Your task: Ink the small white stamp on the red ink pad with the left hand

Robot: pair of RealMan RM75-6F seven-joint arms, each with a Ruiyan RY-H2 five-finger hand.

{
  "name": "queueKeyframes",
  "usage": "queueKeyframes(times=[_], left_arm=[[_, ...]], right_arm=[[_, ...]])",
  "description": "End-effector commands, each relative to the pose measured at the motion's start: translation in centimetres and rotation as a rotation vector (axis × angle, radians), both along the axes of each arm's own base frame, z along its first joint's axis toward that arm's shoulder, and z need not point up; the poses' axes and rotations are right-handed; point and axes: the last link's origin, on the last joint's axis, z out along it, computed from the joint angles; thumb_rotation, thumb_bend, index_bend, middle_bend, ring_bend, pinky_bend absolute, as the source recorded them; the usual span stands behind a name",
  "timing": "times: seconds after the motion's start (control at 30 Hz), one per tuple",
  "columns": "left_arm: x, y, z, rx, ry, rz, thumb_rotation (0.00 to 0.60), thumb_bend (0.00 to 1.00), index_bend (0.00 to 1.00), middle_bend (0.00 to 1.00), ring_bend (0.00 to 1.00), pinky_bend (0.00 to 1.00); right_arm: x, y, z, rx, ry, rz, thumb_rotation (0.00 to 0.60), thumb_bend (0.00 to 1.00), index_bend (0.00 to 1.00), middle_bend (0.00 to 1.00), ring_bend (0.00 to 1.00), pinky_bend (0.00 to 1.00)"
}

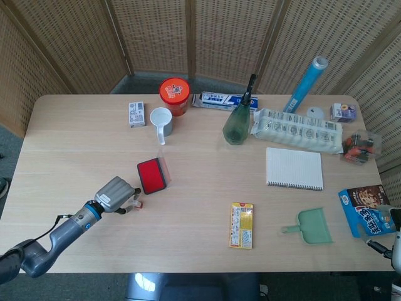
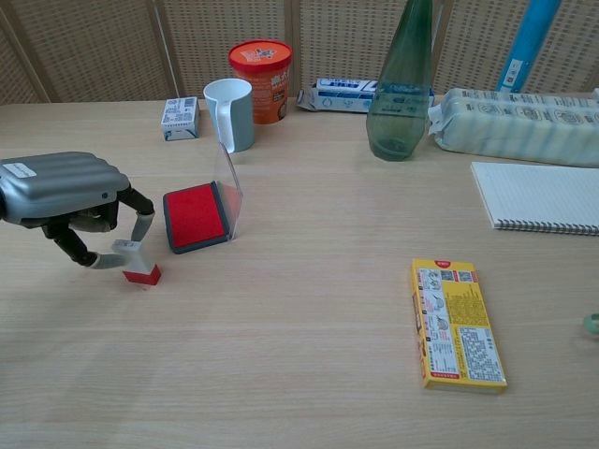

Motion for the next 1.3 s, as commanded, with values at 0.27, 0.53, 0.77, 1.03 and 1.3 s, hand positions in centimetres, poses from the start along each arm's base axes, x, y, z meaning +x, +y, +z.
queueKeyframes(times=[0.27, 0.53, 0.77, 1.03, 1.3], left_arm=[[0.0, 0.2, 0.1, 0.002, 0.006, 0.011, 0.544, 0.29, 0.49, 1.0, 1.0, 1.0], [0.0, 0.2, -0.4, 0.002, 0.008, 0.018, 0.546, 0.29, 0.5, 1.0, 1.0, 1.0], [-0.2, 0.4, -0.2, 0.009, 0.023, 0.026, 0.545, 0.29, 0.62, 1.0, 1.0, 1.0], [-0.4, 0.9, -0.1, 0.029, 0.02, 0.056, 0.547, 0.32, 0.77, 1.0, 1.0, 1.0], [1.8, 4.0, 2.6, 0.105, -0.119, 0.123, 0.545, 0.32, 0.77, 1.0, 1.0, 1.0]], right_arm=[[-0.1, 0.2, 0.1, -0.007, -0.007, -0.003, 0.344, 0.28, 0.37, 0.47, 0.6, 0.54], [-0.2, 0.4, 0.2, -0.013, -0.009, -0.005, 0.339, 0.28, 0.37, 0.47, 0.6, 0.54], [-0.4, 0.7, 0.2, -0.014, -0.015, -0.012, 0.341, 0.28, 0.37, 0.47, 0.6, 0.54], [-0.5, 0.8, 0.3, -0.018, -0.016, -0.011, 0.341, 0.28, 0.39, 0.48, 0.6, 0.54], [-0.5, 0.9, 0.2, -0.026, -0.026, -0.013, 0.341, 0.28, 0.4, 0.48, 0.6, 0.54]])
